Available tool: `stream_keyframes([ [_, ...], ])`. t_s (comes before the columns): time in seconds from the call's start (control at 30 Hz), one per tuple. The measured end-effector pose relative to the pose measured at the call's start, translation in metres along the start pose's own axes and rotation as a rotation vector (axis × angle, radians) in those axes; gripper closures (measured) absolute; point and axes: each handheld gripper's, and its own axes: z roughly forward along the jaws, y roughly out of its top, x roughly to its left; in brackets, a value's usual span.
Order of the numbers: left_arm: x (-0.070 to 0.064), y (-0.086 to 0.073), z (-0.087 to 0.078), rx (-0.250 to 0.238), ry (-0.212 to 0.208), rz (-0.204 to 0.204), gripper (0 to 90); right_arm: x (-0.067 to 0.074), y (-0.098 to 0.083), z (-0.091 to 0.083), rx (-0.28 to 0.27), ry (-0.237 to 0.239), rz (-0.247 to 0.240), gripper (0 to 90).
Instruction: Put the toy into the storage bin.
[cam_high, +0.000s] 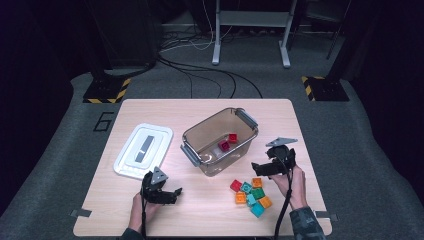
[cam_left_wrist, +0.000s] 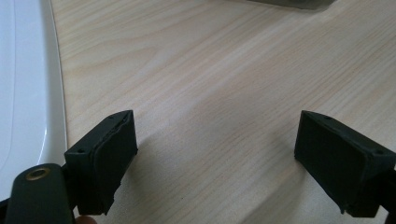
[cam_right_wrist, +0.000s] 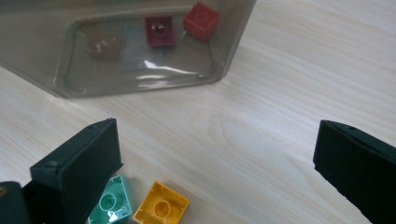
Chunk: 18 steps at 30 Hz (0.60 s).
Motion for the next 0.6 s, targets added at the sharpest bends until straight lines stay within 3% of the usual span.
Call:
stream_keyframes([
  [0.6, 0.000, 0.000, 0.001, -0.007, 0.001, -0.002, 12.6, 0.008, -0.037, 0.028, 0.113, 0.023, 0.007, 1.4],
])
